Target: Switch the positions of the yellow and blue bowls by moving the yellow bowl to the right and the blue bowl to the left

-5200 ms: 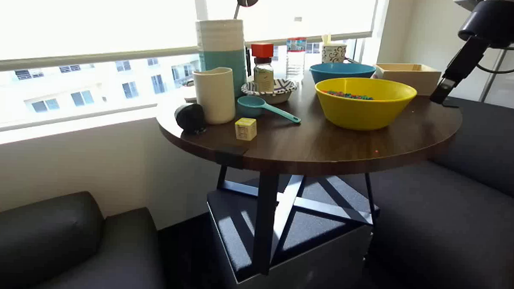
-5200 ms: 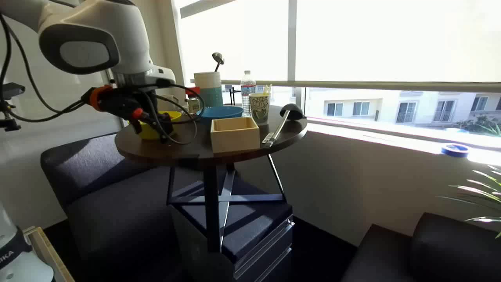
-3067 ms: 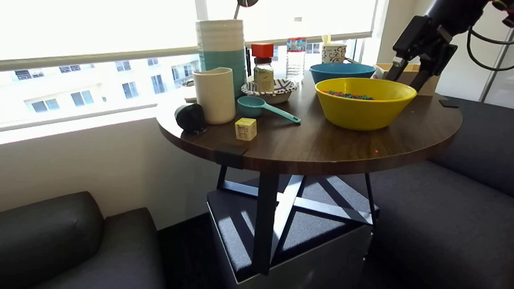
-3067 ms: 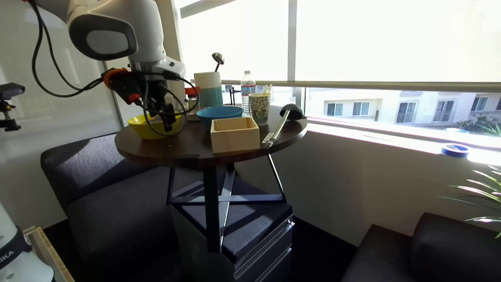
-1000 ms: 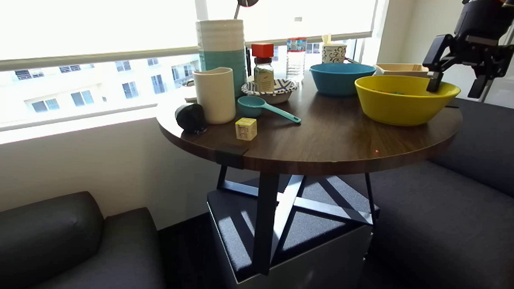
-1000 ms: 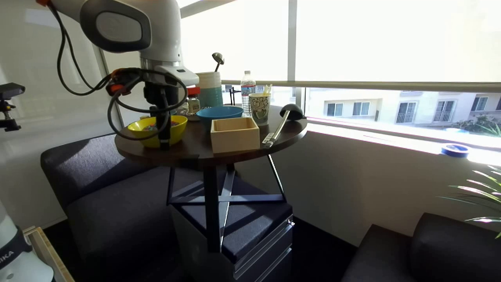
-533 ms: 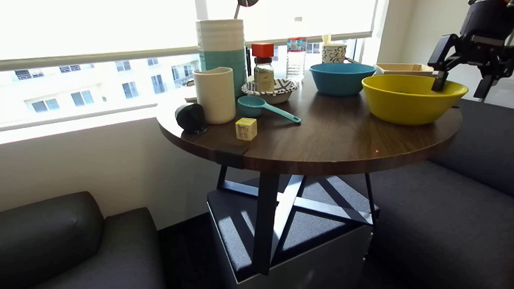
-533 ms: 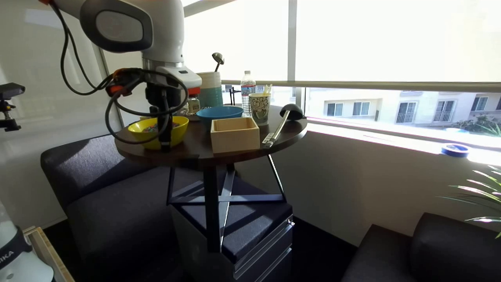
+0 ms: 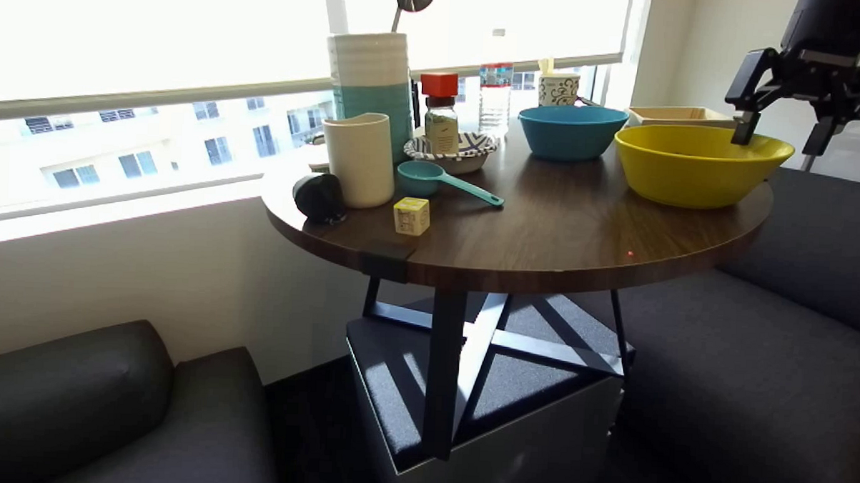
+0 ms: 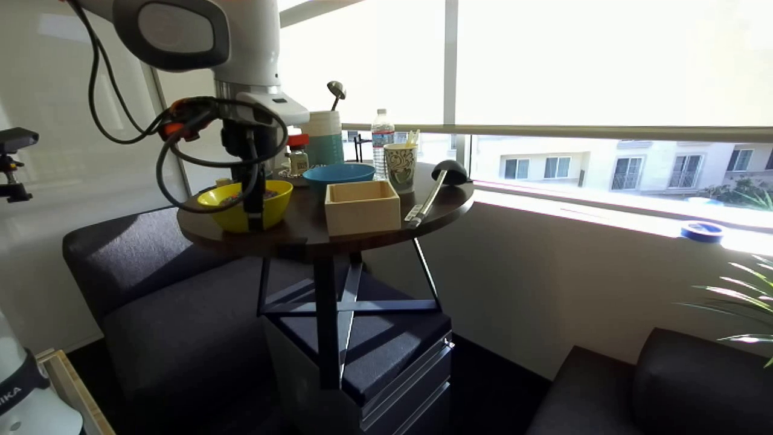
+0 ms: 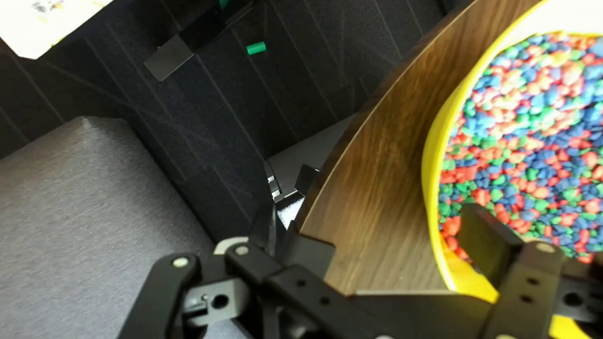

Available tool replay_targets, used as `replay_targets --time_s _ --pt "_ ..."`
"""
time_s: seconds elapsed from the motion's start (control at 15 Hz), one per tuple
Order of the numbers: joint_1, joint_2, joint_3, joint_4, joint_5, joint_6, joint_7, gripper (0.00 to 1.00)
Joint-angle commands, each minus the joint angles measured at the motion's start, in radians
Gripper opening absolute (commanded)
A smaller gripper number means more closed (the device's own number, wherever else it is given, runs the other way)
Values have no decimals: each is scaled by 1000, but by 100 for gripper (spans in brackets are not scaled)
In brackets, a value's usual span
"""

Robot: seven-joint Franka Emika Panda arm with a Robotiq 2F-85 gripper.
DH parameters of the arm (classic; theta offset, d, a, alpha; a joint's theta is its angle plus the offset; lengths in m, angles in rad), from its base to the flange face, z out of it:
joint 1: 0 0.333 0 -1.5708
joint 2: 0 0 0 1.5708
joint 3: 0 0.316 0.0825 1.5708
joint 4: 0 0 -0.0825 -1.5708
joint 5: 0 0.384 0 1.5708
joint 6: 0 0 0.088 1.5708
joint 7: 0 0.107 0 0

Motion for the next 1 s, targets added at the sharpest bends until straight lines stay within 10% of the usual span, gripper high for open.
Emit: replay_targets --time_s 0.0,0.47,0.93 --pt "0 -122 77 0 -79 -70 90 100" --pt "62 -163 196 149 -262 -216 34 100" --pt "185 -22 157 315 -314 -125 -234 100"
